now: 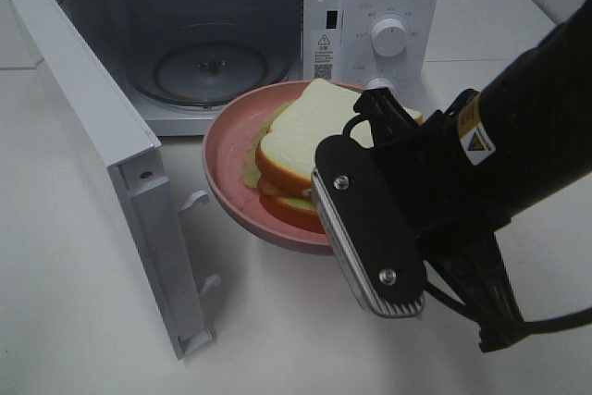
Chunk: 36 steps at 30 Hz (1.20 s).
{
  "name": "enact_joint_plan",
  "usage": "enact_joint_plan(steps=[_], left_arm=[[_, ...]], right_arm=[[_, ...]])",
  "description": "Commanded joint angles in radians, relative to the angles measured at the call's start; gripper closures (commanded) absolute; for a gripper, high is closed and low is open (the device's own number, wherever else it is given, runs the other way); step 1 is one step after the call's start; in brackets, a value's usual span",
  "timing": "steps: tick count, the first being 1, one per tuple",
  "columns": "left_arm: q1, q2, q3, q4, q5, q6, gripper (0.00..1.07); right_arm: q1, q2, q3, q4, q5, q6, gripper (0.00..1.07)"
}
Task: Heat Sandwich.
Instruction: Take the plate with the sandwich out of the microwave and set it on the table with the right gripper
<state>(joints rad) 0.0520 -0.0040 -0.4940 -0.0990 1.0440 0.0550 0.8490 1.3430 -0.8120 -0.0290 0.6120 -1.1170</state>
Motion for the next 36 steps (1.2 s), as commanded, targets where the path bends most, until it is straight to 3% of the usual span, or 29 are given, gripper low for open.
enact_joint_plan(steps=[1, 17, 36], left_arm=[[-0.002, -0.016, 0.003, -0.002, -0.008, -0.001, 0.41], [-0.002, -0.016, 0.003, -0.002, -0.008, -0.001, 0.41], [-0.002, -0.016, 0.003, -0.002, -0.008, -0.001, 0.41]], right_arm=[[0.003, -0.037, 0.015, -0.009, 0.004, 0.023, 1.07], [0.003, -0.127, 0.058, -0.070, 0.102, 0.204, 1.07], [0.000, -0.140, 0.056, -0.295, 0.227, 1.009, 1.07]])
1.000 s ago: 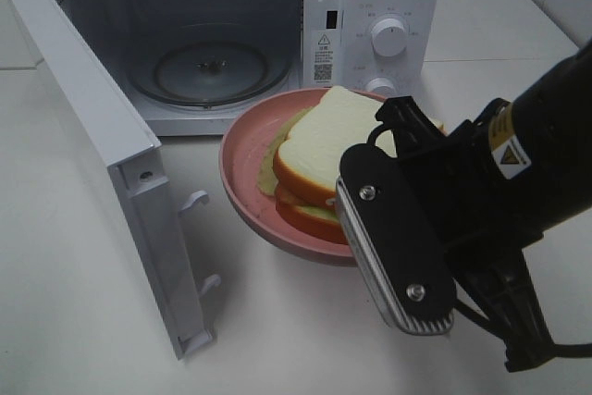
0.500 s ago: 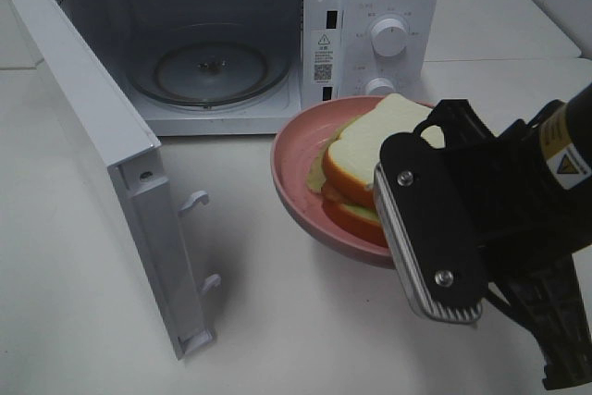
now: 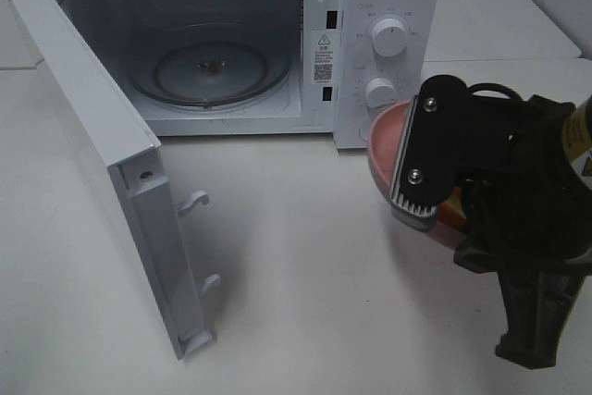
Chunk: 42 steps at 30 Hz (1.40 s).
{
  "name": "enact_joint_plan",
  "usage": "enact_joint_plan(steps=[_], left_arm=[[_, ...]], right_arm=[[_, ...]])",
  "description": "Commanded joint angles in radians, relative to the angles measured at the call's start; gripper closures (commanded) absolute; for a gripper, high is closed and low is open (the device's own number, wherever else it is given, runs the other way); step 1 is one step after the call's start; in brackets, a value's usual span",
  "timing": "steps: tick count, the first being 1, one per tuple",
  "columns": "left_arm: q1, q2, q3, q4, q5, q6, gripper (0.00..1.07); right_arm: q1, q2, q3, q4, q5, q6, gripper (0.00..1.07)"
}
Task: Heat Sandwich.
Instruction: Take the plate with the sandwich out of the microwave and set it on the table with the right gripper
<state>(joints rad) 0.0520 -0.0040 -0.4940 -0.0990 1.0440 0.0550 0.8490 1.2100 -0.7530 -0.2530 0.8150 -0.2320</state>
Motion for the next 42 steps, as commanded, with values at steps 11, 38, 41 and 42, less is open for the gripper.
enact_joint_plan(steps=[11, 38, 41, 42], left_arm=[[-0.002, -0.016, 0.003, -0.002, -0.008, -0.001, 0.41], [-0.002, -0.016, 0.003, -0.002, -0.008, -0.001, 0.41], [-0.002, -0.016, 0.003, -0.002, -0.008, -0.001, 0.41], [-0.002, -0.016, 0.003, -0.002, -0.008, -0.001, 0.41]], right_arm=[[-0.016, 0.112, -0.083, -0.193, 0.171, 0.594, 1.07], [-0.496, 0.307, -0.238, -0.208, 0.156, 0.712, 1.04], [-0.527, 0.318, -0.239, -0.208, 0.140, 0.712, 1.04], [-0.554, 0.330, -0.242, -0.208, 0.132, 0.712, 1.04]])
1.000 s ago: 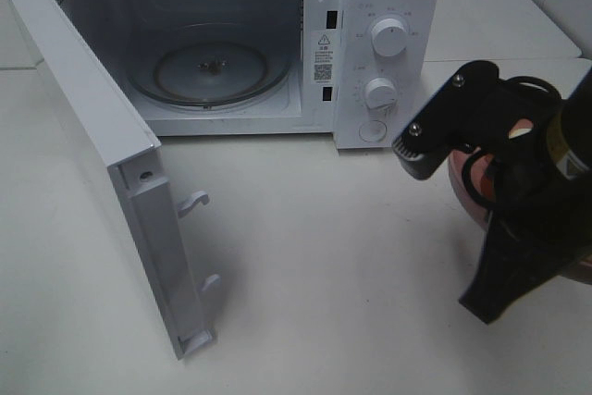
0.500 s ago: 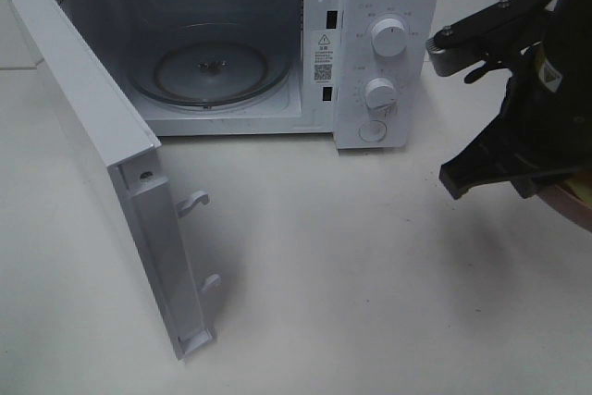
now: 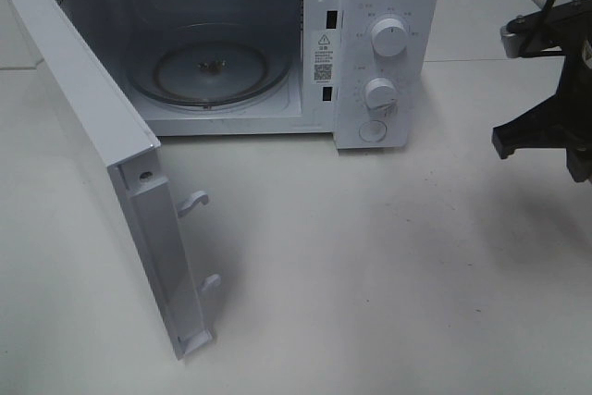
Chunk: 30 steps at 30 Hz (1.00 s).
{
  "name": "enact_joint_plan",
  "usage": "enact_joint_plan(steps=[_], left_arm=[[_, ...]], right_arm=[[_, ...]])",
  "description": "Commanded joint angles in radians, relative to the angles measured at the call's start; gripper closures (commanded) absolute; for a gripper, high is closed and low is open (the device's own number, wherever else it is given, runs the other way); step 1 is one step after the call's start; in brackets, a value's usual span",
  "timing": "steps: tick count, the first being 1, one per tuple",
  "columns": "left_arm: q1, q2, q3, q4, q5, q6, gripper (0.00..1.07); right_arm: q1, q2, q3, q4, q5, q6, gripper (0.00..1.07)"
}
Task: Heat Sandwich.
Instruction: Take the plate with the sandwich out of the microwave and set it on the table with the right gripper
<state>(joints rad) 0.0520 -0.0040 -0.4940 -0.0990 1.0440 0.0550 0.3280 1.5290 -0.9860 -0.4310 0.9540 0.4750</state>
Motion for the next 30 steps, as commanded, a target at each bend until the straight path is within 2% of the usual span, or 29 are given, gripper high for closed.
enact_joint_plan(steps=[1, 13, 30], left_arm=[[-0.002, -0.016, 0.003, -0.002, -0.008, -0.001, 0.41], [-0.002, -0.016, 0.003, -0.002, -0.008, -0.001, 0.41], [-0.002, -0.016, 0.003, -0.002, -0.008, -0.001, 0.41]], right_arm=[[-0.047, 0.020, -0.013, -0.030, -0.007, 0.005, 1.03], [-0.119, 0.139, -0.017, -0.029, -0.093, 0.005, 1.02], [-0.119, 0.278, -0.017, -0.030, -0.216, 0.024, 0.99]])
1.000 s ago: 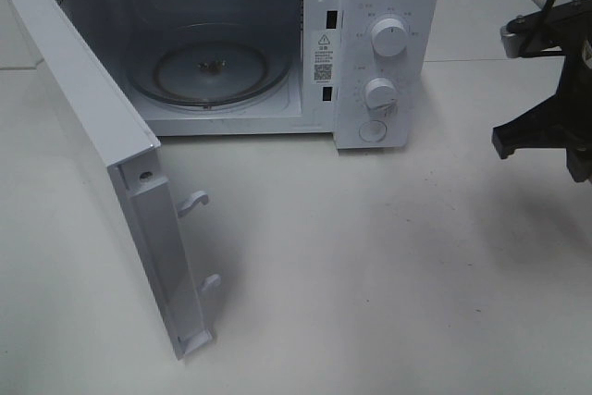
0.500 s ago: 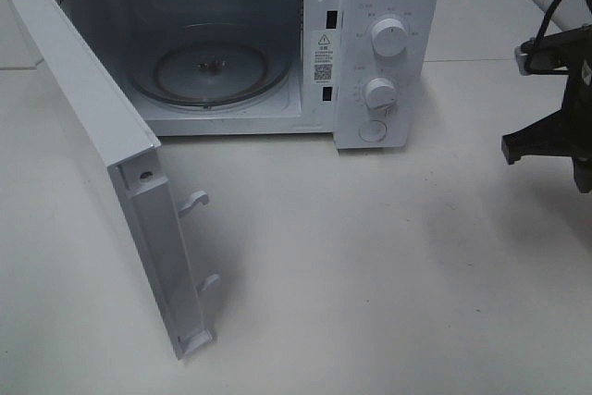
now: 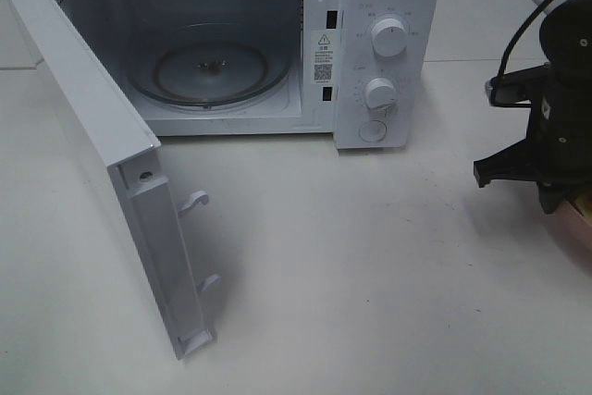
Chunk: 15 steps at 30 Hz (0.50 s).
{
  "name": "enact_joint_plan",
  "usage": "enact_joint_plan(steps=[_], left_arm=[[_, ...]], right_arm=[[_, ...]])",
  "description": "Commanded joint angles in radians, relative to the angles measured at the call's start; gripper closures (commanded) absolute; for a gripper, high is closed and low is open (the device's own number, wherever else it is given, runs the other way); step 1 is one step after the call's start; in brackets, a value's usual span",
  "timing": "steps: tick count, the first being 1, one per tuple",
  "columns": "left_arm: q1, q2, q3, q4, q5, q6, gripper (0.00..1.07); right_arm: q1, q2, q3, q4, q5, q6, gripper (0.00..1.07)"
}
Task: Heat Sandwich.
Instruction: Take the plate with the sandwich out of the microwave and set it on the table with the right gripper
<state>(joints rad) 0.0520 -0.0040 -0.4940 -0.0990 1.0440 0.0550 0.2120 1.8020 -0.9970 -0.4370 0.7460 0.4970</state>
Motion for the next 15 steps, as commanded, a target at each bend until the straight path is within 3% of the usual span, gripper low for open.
enact_joint_plan(steps=[1, 8, 12, 13, 15], left_arm=[[-0.002, -0.016, 0.003, -0.002, -0.008, -0.001, 0.41], [-0.002, -0.016, 0.003, -0.002, -0.008, -0.001, 0.41], [-0.002, -0.016, 0.003, -0.002, -0.008, -0.001, 0.41], [-0.002, -0.016, 0.003, -0.002, -0.008, -0.001, 0.41], [-0.002, -0.016, 0.003, -0.002, -0.008, -0.001, 0.41]], right_arm=[[-0.003, 0.005, -0.006, -0.024, -0.011, 0.002, 0.98], [-0.003, 0.005, -0.006, -0.024, -0.052, 0.002, 0.91], [-0.003, 0.005, -0.006, -0.022, -0.079, -0.007, 0.74], [-0.003, 0.005, -0.006, -0.022, -0.079, -0.007, 0.74], [-0.003, 0.005, -0.006, -0.020, -0.079, -0.010, 0.62]])
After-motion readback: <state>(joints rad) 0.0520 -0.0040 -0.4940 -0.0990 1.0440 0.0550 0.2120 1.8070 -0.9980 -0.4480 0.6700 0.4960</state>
